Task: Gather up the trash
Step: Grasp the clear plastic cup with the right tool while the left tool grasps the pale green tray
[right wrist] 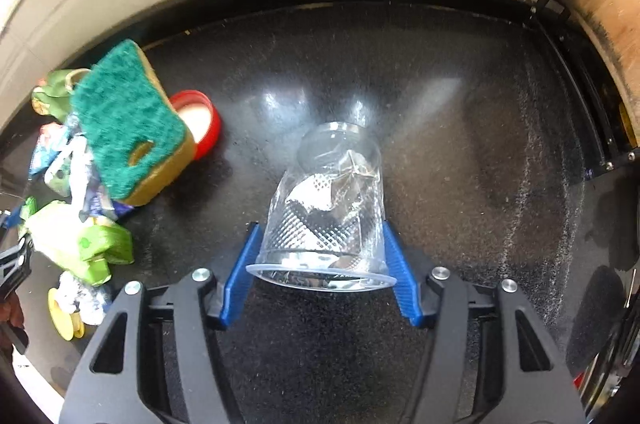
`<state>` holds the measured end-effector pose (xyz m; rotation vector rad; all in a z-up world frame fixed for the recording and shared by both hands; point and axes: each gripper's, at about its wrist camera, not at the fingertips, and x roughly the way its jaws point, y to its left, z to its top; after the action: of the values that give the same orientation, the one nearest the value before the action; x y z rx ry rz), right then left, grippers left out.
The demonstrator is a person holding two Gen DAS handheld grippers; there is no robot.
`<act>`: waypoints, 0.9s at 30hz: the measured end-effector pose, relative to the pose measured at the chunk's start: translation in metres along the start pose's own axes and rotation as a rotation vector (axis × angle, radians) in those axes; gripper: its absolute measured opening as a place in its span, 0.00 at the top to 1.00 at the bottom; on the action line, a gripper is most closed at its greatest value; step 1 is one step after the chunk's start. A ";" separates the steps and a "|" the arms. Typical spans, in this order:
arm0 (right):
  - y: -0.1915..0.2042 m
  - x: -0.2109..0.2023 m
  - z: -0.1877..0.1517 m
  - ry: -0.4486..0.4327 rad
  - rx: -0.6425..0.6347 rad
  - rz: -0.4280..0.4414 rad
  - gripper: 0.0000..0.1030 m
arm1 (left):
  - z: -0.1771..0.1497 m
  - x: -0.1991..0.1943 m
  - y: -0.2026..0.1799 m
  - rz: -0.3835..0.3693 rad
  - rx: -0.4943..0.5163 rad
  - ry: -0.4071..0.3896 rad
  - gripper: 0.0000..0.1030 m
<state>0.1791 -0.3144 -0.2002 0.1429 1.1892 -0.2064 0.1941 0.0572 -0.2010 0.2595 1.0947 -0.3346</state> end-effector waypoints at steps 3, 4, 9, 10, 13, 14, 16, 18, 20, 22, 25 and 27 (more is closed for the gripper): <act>-0.003 -0.025 -0.004 -0.034 -0.027 0.021 0.43 | -0.005 -0.014 0.001 0.013 -0.105 0.002 0.66; -0.003 -0.033 -0.006 -0.048 -0.039 0.030 0.44 | -0.007 -0.024 0.000 0.019 -0.145 -0.003 0.66; -0.004 -0.080 -0.019 -0.113 -0.119 0.077 0.44 | -0.015 -0.070 -0.023 0.080 -0.239 -0.023 0.68; -0.004 -0.085 -0.021 -0.118 -0.126 0.088 0.44 | -0.017 -0.079 -0.032 0.088 -0.256 -0.025 0.68; -0.007 -0.105 -0.029 -0.127 -0.156 0.118 0.44 | -0.024 -0.103 -0.054 0.125 -0.280 -0.021 0.68; -0.008 -0.112 -0.033 -0.131 -0.165 0.131 0.44 | -0.029 -0.112 -0.063 0.134 -0.285 -0.024 0.68; -0.011 -0.119 -0.039 -0.147 -0.177 0.131 0.44 | -0.030 -0.120 -0.080 0.143 -0.290 -0.030 0.68; -0.013 -0.130 -0.045 -0.158 -0.181 0.134 0.44 | -0.035 -0.127 -0.084 0.141 -0.299 -0.033 0.68; -0.015 -0.136 -0.049 -0.172 -0.181 0.130 0.43 | -0.037 -0.131 -0.089 0.134 -0.301 -0.039 0.68; -0.013 -0.140 -0.052 -0.180 -0.180 0.126 0.44 | -0.040 -0.139 -0.095 0.132 -0.296 -0.048 0.68; -0.011 -0.145 -0.057 -0.192 -0.180 0.120 0.43 | -0.042 -0.145 -0.096 0.126 -0.295 -0.058 0.68; -0.009 -0.147 -0.059 -0.194 -0.181 0.123 0.43 | -0.044 -0.148 -0.094 0.135 -0.293 -0.060 0.68</act>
<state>0.0710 -0.2981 -0.0856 0.0362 0.9970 -0.0039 0.0599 0.0067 -0.0913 0.0608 1.0465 -0.0591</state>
